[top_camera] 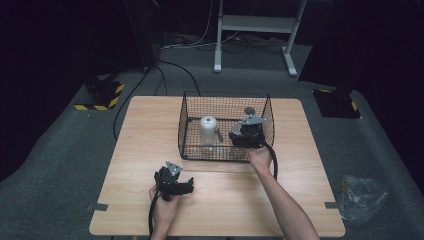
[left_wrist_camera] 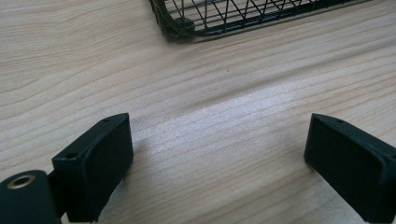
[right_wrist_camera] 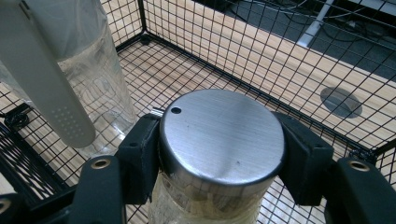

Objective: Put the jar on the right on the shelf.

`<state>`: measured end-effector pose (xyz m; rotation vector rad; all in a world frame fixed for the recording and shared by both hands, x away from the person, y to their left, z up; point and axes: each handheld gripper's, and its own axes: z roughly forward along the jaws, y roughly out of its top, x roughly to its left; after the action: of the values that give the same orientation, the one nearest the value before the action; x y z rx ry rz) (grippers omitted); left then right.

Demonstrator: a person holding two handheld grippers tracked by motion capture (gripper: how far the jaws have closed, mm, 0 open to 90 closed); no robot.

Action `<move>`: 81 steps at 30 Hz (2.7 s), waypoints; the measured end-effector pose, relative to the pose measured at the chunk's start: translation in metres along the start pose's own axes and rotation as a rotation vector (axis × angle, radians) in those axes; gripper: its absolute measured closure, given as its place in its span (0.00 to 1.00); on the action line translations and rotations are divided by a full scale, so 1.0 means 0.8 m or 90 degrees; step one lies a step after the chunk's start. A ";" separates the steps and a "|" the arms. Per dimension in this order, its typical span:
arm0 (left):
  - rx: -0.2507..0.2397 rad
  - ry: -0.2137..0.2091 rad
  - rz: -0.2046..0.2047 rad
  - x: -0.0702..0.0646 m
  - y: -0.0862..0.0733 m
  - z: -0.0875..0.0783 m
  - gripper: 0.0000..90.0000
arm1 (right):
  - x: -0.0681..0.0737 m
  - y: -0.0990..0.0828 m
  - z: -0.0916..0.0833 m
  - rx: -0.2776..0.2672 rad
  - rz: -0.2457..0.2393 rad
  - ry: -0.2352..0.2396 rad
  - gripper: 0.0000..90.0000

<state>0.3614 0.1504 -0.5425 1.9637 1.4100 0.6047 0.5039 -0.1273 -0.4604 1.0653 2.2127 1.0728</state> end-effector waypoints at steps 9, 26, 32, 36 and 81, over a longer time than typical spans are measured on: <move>0.000 0.000 0.000 0.000 0.000 0.000 0.09 | -0.005 -0.003 -0.003 0.000 0.011 0.010 0.42; 0.000 0.001 -0.002 0.000 0.000 0.000 0.09 | -0.003 -0.004 -0.005 0.011 0.004 0.031 0.40; 0.000 0.001 -0.003 -0.001 0.000 0.000 0.09 | -0.007 -0.004 -0.010 0.006 0.014 0.032 0.34; 0.000 0.001 -0.002 -0.001 0.000 0.000 0.09 | -0.010 -0.006 -0.014 0.000 0.020 0.035 0.31; 0.001 0.001 -0.002 -0.001 0.000 0.000 0.09 | -0.021 -0.010 -0.065 -0.093 0.018 0.070 0.28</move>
<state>0.3616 0.1499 -0.5426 1.9620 1.4147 0.6052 0.4756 -0.1673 -0.4348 0.9991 2.1703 1.3126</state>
